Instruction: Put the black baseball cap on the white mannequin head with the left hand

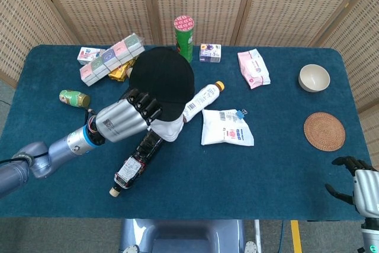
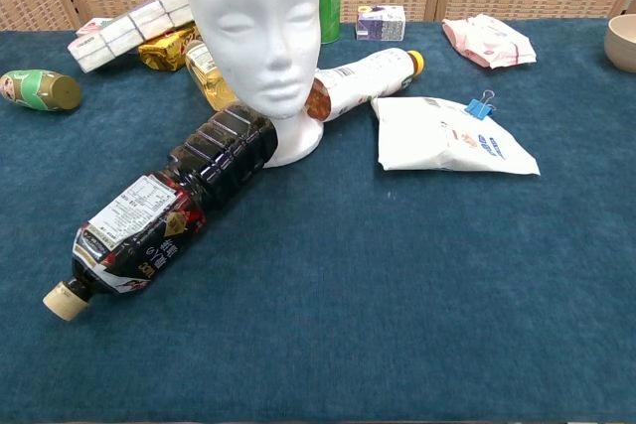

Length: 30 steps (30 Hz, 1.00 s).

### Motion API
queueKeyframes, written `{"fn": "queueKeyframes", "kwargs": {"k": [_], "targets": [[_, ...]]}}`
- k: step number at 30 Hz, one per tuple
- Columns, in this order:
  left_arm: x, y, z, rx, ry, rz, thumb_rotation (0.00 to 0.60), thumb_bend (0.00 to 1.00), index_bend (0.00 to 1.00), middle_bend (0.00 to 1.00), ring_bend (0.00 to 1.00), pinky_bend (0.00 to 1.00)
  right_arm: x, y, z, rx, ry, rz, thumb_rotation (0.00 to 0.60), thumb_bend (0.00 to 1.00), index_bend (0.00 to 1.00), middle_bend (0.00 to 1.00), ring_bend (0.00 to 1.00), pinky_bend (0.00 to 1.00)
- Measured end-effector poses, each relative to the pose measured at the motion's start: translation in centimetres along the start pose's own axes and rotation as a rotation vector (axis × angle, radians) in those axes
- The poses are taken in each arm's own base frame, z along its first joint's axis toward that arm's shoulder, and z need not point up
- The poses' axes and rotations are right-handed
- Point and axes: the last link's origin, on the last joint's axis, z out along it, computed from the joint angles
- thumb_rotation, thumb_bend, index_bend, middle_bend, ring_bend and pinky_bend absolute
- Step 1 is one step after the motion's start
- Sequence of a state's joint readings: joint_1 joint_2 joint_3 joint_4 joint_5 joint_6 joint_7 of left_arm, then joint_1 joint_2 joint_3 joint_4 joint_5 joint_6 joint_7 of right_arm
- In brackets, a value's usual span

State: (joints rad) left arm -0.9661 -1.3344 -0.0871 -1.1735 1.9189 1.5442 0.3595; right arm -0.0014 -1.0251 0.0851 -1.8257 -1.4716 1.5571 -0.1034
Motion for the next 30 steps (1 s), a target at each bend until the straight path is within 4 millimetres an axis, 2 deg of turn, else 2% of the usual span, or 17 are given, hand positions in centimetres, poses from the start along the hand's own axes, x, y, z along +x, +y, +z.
{"fn": "queueKeyframes", "kwargs": {"k": [21,30], "targets": [[0.1,3.2,-3.5,-0.062,-0.072,0.011,0.6,0.48,0.87,0.66,0.58,0.77,-0.2,0.1,0.2,0.002,-0.007,0.005,0.6,0.08,0.4,0.43,0.43,0.52],[-0.1,4.3,-4.7,-0.062,-0.103,0.015,0.6,0.43,0.87,0.66,0.58,0.73,-0.3,0.1,0.3,0.005,-0.008,0.007,0.6,0.08,0.4,0.43,0.43,0.52]]}}
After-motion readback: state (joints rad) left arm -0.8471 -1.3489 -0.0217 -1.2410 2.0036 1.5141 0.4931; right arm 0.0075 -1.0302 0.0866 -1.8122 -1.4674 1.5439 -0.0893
